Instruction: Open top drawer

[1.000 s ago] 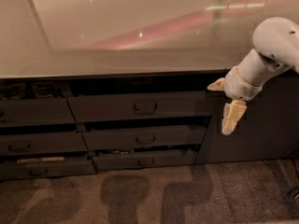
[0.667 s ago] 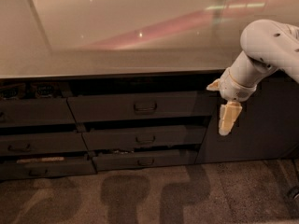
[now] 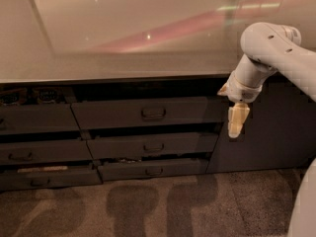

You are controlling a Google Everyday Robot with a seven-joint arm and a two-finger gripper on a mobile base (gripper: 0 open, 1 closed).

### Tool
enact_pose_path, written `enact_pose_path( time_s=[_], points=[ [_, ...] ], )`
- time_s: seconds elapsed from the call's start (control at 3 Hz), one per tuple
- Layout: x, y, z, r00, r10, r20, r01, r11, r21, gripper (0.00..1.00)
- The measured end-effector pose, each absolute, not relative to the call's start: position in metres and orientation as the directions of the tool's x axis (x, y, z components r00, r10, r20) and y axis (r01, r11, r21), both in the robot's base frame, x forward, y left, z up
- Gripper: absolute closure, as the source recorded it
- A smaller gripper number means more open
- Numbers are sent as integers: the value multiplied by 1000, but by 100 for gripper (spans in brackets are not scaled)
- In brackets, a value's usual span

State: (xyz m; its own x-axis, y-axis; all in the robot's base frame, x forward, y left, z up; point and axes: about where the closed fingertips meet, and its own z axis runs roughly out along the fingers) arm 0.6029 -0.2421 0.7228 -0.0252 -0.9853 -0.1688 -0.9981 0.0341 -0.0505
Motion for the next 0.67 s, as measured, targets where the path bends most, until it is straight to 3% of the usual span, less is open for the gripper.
enact_pose_path(
  time_s=[0.67],
  points=[
    [605,-224,717,13,-987,-158,-999,-8,-32,0]
  ],
)
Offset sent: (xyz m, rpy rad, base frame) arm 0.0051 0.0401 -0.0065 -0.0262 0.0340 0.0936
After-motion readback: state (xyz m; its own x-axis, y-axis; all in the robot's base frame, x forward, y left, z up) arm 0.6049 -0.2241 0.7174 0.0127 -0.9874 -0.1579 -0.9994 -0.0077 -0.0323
